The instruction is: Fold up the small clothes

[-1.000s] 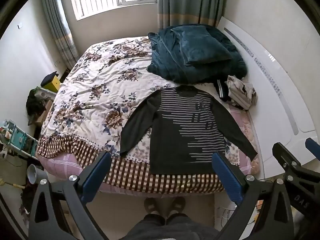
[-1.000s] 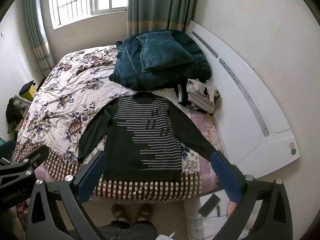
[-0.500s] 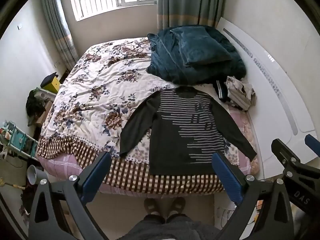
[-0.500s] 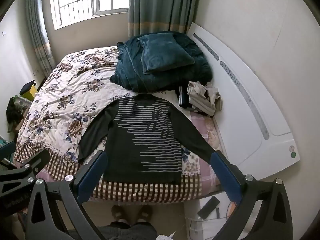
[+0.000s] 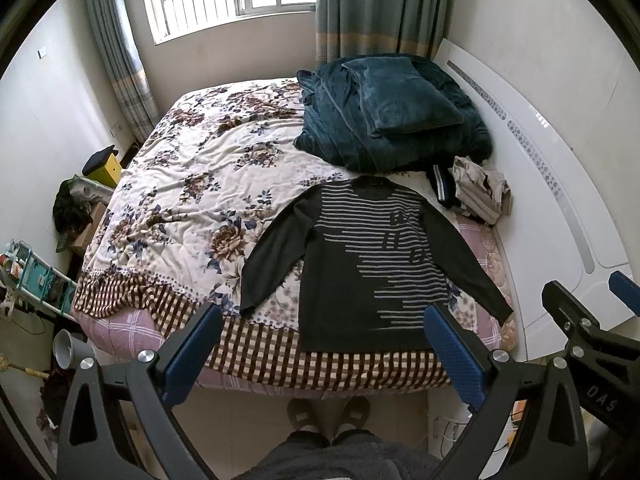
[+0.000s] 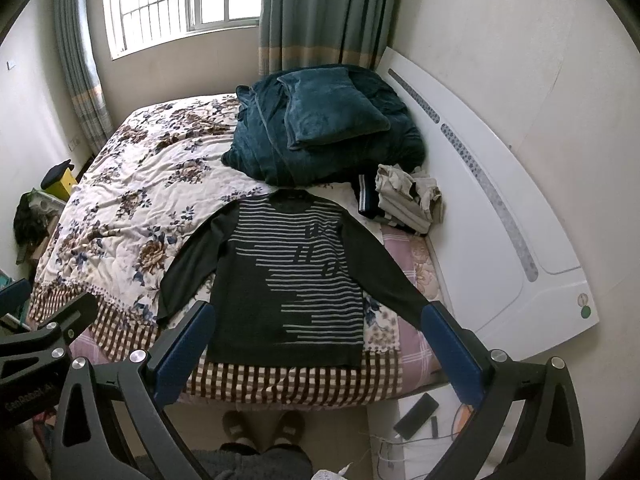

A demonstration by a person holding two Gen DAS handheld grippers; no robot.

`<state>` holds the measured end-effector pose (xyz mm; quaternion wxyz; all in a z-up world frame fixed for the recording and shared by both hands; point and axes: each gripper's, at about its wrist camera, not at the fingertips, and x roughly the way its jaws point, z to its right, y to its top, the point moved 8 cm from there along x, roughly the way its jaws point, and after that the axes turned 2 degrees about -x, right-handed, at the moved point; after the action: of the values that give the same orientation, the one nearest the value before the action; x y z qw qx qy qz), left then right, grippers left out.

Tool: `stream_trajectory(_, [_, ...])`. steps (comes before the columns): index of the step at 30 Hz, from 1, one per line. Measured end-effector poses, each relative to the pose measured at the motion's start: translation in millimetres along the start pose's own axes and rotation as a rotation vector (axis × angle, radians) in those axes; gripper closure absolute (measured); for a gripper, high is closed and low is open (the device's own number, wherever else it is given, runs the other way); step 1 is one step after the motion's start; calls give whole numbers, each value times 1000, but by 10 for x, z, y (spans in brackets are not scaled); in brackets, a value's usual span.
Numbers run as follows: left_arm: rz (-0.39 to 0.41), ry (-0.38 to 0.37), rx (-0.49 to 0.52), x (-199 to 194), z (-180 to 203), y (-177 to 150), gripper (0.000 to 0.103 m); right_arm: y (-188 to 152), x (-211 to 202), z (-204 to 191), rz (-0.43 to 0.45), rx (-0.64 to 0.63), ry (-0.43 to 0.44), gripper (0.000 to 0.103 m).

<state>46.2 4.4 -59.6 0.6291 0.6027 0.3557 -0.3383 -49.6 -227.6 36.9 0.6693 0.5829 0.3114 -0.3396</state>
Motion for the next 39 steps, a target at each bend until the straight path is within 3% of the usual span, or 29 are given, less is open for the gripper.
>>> stream_trajectory(39, [14,-5,-2,-80,4,146,1,218,-111,132,13,-1,0,0])
